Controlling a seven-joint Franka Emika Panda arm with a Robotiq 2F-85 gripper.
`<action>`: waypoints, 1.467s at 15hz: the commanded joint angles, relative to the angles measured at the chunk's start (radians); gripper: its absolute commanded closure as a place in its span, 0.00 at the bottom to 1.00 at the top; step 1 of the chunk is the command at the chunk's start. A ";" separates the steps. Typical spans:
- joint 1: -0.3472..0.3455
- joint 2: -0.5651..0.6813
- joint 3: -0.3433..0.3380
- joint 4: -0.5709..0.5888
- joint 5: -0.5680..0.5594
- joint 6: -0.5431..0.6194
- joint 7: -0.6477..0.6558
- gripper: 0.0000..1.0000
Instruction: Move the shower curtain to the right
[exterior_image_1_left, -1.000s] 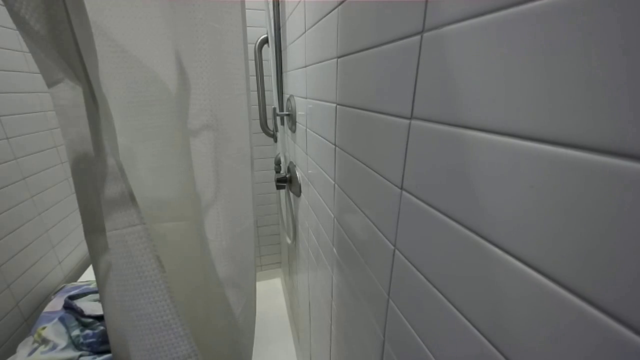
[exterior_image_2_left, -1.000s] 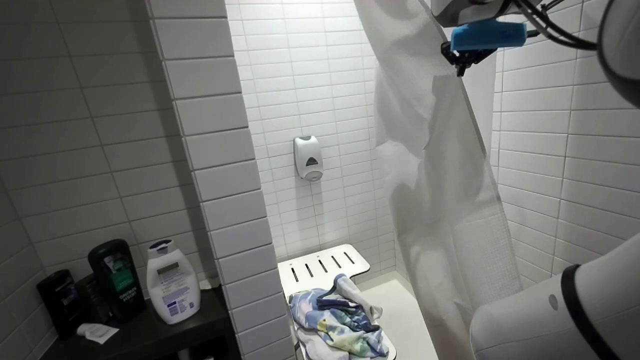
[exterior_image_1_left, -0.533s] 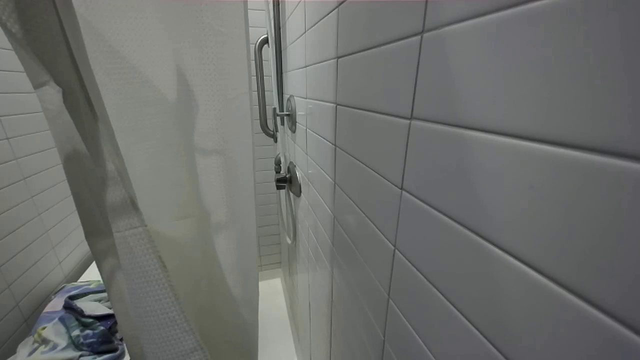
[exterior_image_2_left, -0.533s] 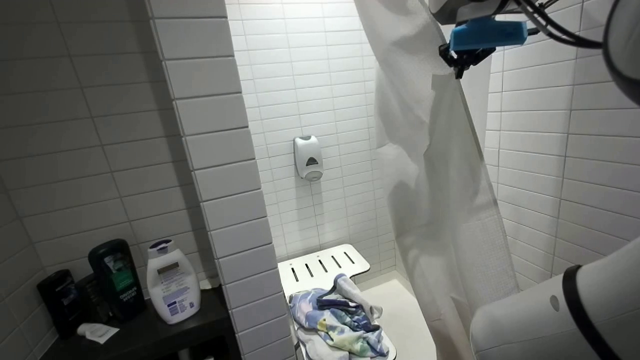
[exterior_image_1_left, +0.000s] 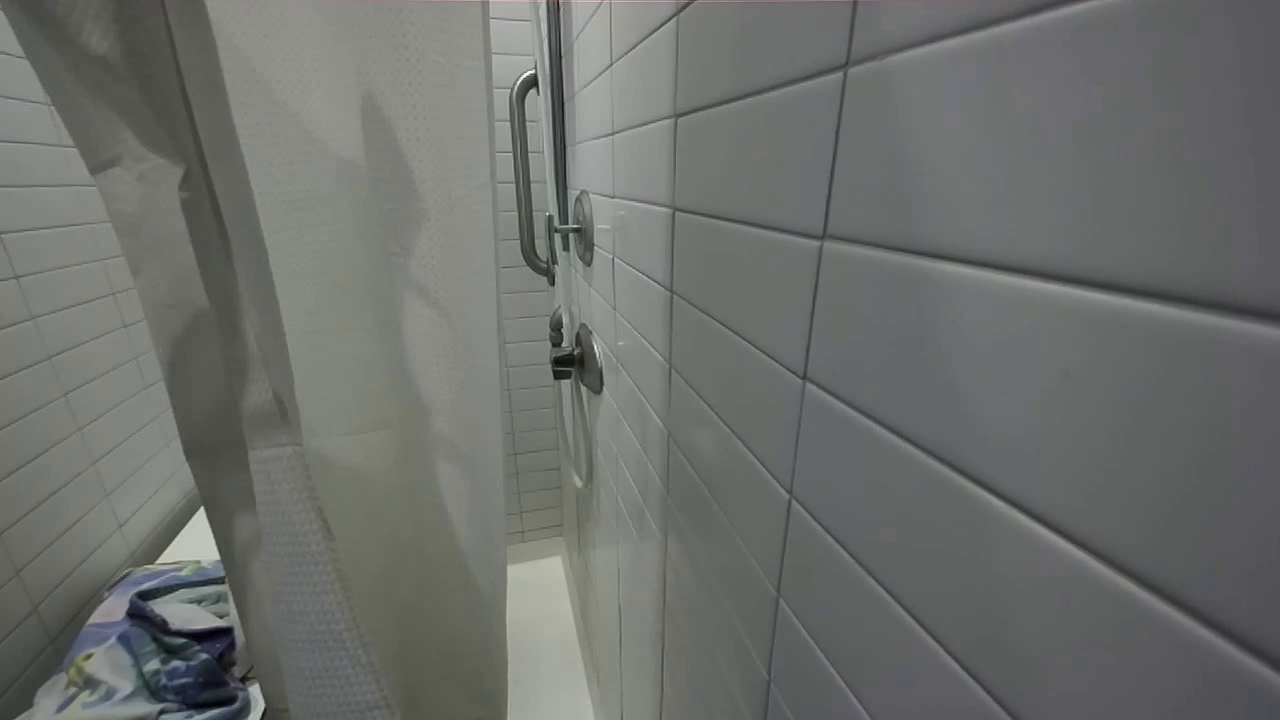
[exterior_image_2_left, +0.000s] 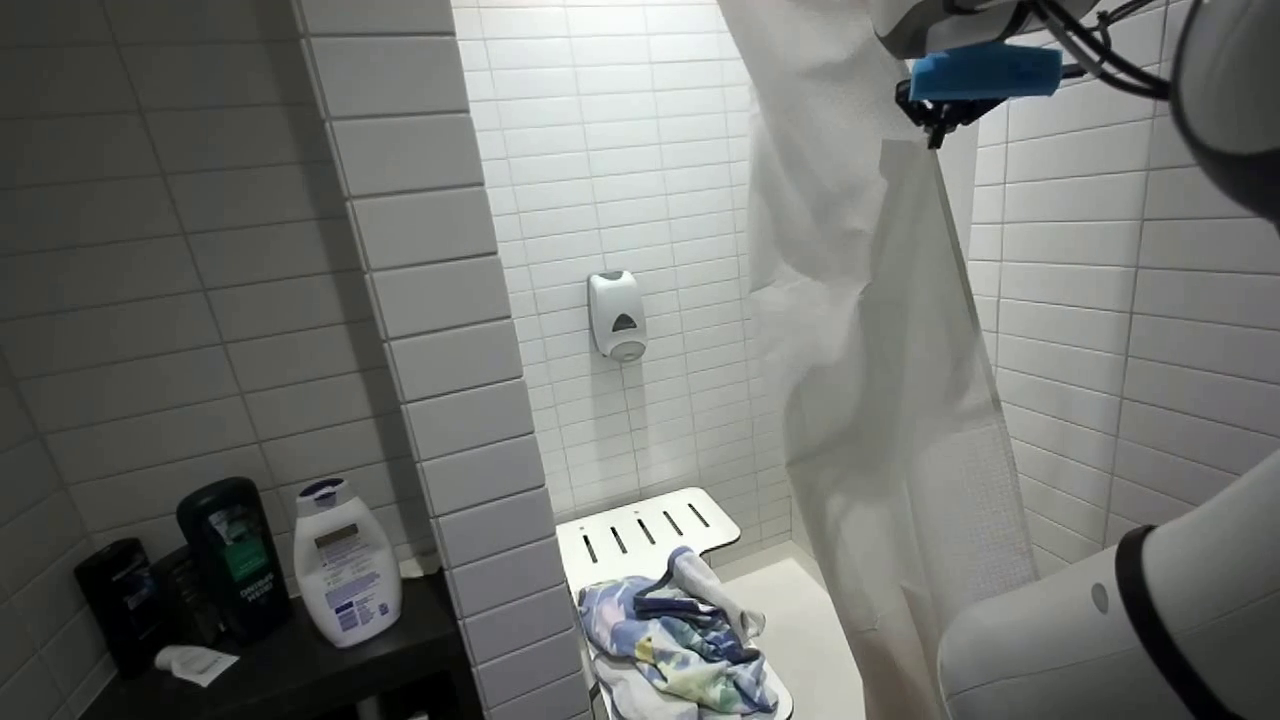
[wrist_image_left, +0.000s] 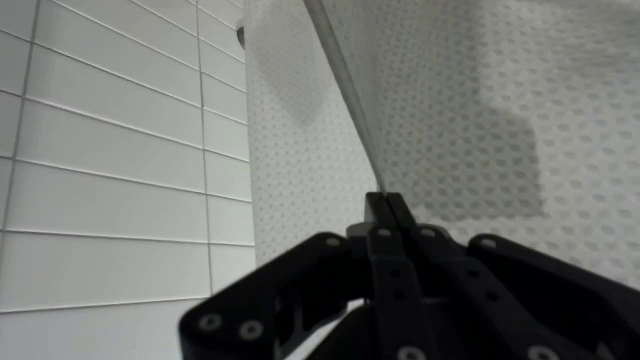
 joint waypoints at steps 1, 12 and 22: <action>-0.029 0.088 -0.062 0.131 0.025 0.014 0.023 1.00; -0.072 0.440 -0.339 0.599 0.274 -0.078 0.042 1.00; -0.180 0.598 -0.410 0.774 0.479 -0.178 0.038 0.98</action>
